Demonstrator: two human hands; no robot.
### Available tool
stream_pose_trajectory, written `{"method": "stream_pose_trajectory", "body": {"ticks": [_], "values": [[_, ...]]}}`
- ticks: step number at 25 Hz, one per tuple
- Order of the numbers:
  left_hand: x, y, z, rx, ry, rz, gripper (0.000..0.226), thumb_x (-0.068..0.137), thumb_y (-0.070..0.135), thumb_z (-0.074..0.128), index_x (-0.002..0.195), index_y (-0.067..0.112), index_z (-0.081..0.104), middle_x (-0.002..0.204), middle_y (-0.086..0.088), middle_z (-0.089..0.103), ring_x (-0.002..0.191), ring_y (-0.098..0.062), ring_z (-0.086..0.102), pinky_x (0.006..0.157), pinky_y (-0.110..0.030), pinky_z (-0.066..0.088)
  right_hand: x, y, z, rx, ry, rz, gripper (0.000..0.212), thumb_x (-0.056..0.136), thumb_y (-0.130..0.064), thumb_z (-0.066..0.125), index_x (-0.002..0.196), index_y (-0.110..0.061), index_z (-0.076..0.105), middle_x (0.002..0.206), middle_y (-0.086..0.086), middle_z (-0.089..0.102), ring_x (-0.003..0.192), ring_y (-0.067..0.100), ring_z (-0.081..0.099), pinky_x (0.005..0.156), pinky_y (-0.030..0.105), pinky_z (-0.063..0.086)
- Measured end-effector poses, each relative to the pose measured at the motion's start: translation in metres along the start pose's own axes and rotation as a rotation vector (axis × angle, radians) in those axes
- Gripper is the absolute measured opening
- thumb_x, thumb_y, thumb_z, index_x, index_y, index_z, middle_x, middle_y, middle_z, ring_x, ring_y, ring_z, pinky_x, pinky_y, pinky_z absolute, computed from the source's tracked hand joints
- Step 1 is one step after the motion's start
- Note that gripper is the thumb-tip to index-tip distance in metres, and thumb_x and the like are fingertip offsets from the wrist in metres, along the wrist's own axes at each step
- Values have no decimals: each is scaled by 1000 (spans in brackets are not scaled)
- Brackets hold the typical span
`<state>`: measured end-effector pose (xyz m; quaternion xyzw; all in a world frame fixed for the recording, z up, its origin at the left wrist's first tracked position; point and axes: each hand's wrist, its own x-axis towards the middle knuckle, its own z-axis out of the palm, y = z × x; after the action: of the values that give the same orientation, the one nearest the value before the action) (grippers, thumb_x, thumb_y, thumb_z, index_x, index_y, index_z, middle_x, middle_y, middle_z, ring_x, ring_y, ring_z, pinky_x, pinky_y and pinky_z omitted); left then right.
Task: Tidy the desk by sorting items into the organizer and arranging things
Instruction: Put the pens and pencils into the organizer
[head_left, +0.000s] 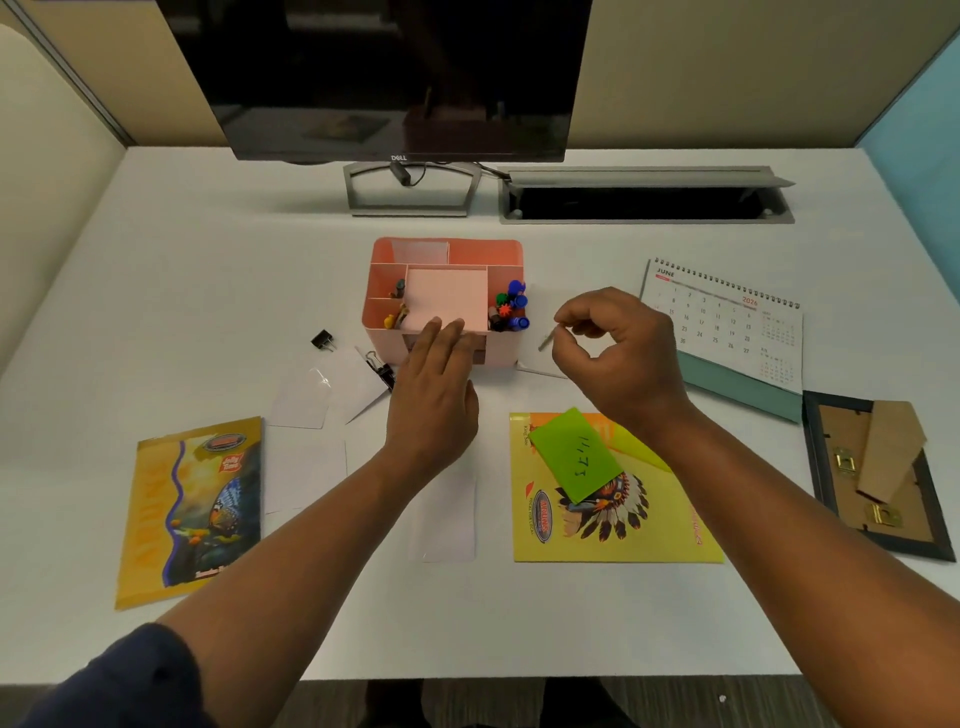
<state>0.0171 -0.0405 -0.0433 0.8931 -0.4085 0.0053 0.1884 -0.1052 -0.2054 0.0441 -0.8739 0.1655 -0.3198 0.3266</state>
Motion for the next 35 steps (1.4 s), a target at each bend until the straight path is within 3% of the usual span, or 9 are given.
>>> {"method": "stream_pose_trajectory", "body": {"ticks": [4, 7, 14, 17, 21, 24, 27, 31, 35], "values": [[-4, -5, -3, 54, -17, -15, 63, 92, 18, 65, 150, 13, 40, 157, -7, 40, 147, -30, 32, 117, -48, 31, 26, -38, 5, 122, 85, -55, 10, 87, -8, 70, 95, -4, 74, 90, -5, 67, 79, 1, 60, 73, 13, 50], [-3, -10, -7, 12, 8, 24, 62, 87, 15, 69, 145, 10, 48, 153, -9, 46, 143, -32, 39, 113, -50, 40, 47, -52, 26, 149, 76, -74, 12, 90, -13, 69, 98, -4, 74, 92, -3, 69, 81, 1, 62, 73, 13, 52], [1, -16, -21, 22, -32, 78, 59, 84, 22, 73, 140, 17, 54, 149, -2, 51, 139, -26, 45, 111, -43, 40, 81, -48, 102, 78, -71, -10, 20, 93, -18, 68, 109, -8, 76, 103, 4, 77, 89, 7, 66, 82, 19, 57], [3, -21, -26, 34, -46, 107, 58, 81, 25, 75, 136, 17, 58, 143, -1, 56, 133, -24, 50, 108, -39, 44, 87, -50, 122, 34, -182, 47, 20, 95, -16, 67, 110, -8, 76, 106, 5, 77, 91, 7, 64, 82, 13, 51], [4, -21, -29, 14, -31, 108, 57, 80, 24, 78, 134, 17, 60, 137, -1, 61, 124, -22, 56, 106, -35, 44, 84, -45, 134, -39, -321, 171, 28, 101, -17, 57, 125, -12, 69, 125, 4, 70, 114, 18, 64, 94, 20, 44], [1, -22, -27, -7, -11, 119, 55, 78, 24, 80, 130, 16, 62, 134, -1, 63, 123, -22, 58, 106, -35, 44, 67, -43, 127, -37, -307, 210, 32, 102, -15, 53, 132, -12, 64, 133, 5, 66, 123, 22, 61, 101, 27, 45], [1, -21, -25, -26, -26, 114, 59, 80, 21, 78, 135, 16, 58, 141, -2, 59, 132, -24, 52, 111, -40, 41, 33, -35, 107, -38, -331, 153, 33, 103, -13, 51, 134, -8, 62, 133, 9, 66, 123, 24, 60, 104, 32, 46], [0, -18, -26, -53, -44, 108, 64, 81, 9, 74, 142, 16, 53, 147, -4, 54, 138, -28, 47, 113, -45, 40, -6, -5, 92, -356, -385, -91, 41, 95, -1, 58, 136, -2, 58, 134, 17, 63, 126, 33, 58, 109, 41, 41], [0, -27, -28, -112, -59, 119, 71, 79, -7, 63, 144, 18, 51, 152, -3, 48, 143, -26, 41, 114, -45, 39, -17, 10, 90, -514, -438, -212, 60, 81, 12, 66, 139, 1, 54, 139, 19, 59, 130, 35, 55, 108, 35, 30]]}}
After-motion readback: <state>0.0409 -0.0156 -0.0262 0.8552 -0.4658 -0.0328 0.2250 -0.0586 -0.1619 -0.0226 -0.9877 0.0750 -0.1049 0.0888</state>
